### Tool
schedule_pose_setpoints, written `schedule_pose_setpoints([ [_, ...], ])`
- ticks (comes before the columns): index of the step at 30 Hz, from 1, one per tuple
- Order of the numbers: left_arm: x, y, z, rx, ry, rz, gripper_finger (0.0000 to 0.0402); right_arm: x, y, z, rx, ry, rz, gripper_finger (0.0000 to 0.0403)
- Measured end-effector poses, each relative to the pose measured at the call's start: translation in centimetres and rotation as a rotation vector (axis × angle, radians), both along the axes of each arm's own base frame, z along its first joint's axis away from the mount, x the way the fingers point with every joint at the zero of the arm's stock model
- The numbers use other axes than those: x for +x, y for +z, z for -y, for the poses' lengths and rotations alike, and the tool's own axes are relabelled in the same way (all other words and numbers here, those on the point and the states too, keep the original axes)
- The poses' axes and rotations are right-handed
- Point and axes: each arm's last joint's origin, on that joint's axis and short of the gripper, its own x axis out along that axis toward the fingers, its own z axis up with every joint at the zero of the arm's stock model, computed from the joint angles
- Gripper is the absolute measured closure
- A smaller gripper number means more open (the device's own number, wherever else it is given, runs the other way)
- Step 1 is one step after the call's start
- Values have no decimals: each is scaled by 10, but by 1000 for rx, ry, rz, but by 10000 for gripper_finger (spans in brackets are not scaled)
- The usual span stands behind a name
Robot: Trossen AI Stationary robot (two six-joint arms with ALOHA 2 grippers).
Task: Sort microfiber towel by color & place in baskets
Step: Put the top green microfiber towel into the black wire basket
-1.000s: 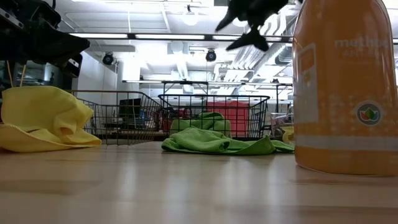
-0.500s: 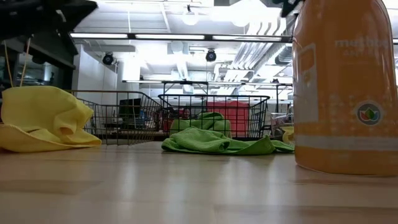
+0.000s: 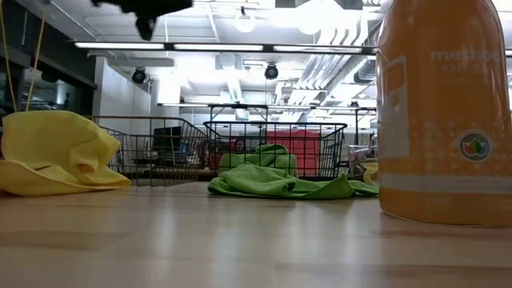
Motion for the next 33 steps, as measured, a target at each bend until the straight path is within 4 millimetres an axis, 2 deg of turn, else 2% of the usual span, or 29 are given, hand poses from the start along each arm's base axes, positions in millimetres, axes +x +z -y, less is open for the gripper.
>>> schedule_pose_setpoints([
  [4, 26, -1, 3, -21, 2, -131, 400, -14, -6, -3, -20, 40, 18, 135],
  [8, 48, -15, 6, -99, 25, -242, 381, -23, -26, -9, -19, 90, -20, 135],
  [13, 78, -32, 6, -296, 19, -346, 316, -28, -51, -19, 4, 125, -44, 135],
  [17, 105, -37, 2, -346, -18, -455, 253, -30, -62, -27, 0, 191, -46, 135],
  [20, 124, -40, -1, -261, -15, -546, 215, -32, -64, -29, -33, 227, -48, 135],
  [23, 143, -48, -8, -134, 44, -637, 197, -33, -58, -28, -75, 216, -3, 135],
  [29, 174, -77, -17, 70, -13, -754, 200, -34, -38, -21, -164, 89, 177, 135],
  [33, 182, -95, -17, 163, -74, -815, 203, -33, -32, -21, -191, 80, 222, 135],
])
